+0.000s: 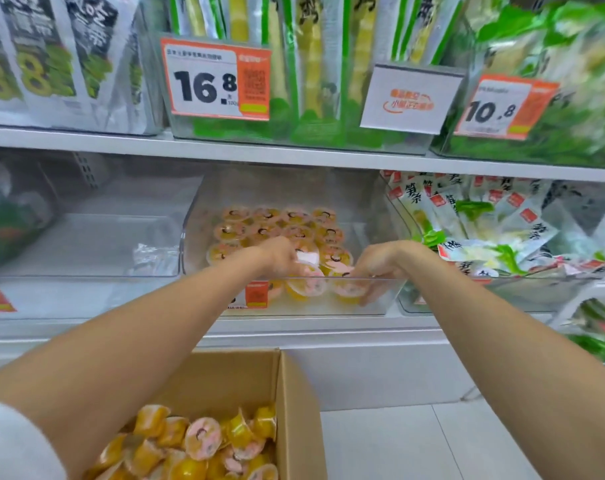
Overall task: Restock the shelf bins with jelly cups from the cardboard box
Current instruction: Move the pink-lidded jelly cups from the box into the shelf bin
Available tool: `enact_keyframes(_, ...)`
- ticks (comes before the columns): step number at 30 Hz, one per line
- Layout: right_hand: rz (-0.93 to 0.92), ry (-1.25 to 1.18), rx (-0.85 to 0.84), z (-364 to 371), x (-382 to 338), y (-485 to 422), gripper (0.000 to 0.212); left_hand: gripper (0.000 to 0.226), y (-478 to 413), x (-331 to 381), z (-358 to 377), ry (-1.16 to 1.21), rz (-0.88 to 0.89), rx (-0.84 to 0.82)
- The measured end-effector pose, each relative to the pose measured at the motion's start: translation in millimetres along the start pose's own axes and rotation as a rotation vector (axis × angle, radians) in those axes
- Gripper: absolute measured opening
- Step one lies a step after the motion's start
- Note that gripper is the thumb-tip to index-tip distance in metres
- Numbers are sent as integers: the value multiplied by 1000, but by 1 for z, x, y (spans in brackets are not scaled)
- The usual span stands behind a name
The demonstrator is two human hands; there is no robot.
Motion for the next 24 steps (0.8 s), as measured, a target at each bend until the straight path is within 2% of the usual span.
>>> enact_keyframes(3, 25, -54, -32, 0, 0, -12, 32, 32, -4, -9, -3, 3, 25, 56)
enact_keyframes(5, 30, -64, -44, 3, -1, -15, 31, 49, -5, -10, -5, -6, 61, 76)
enact_keyframes(7, 28, -46, -42, 5, -4, -18, 41, 65, -8, -8, -4, -66, 167, 71)
enact_keyframes(9, 10, 75, -15, 4, -5, -18, 58, 62, -8, -6, -1, -164, 204, -17)
enact_keyframes(11, 1, 179, 5, 3, -6, -18, 66, 56, -6, -7, 1, -258, 114, -165)
enact_keyframes(13, -25, 175, 22, 5, -12, -11, 49, 58, -6, -8, 1, -321, 56, -277)
enact_keyframes(15, -36, 136, 8, 8, -16, -7, 30, 63, -6, -9, -1, -272, 38, -342)
enact_keyframes(19, -24, -8, 58, 6, -13, -8, 41, 81, -6, -20, -3, -148, 25, -329)
enact_keyframes(22, -57, 17, 108, 5, -15, -11, 39, 86, -1, -26, -3, -220, 47, -287)
enact_keyframes(24, -65, -3, 124, 6, -14, -9, 46, 85, 4, -24, -5, -243, 69, -252)
Point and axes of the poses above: each hand's wrist, its own y-axis away from the middle knuckle, its own z-axis out of the palm, x = y × z, the point moved 3 cm from there along -y, towards the middle knuckle, and after that the axes turned 3 degrees about y, right-handed, at the moved point
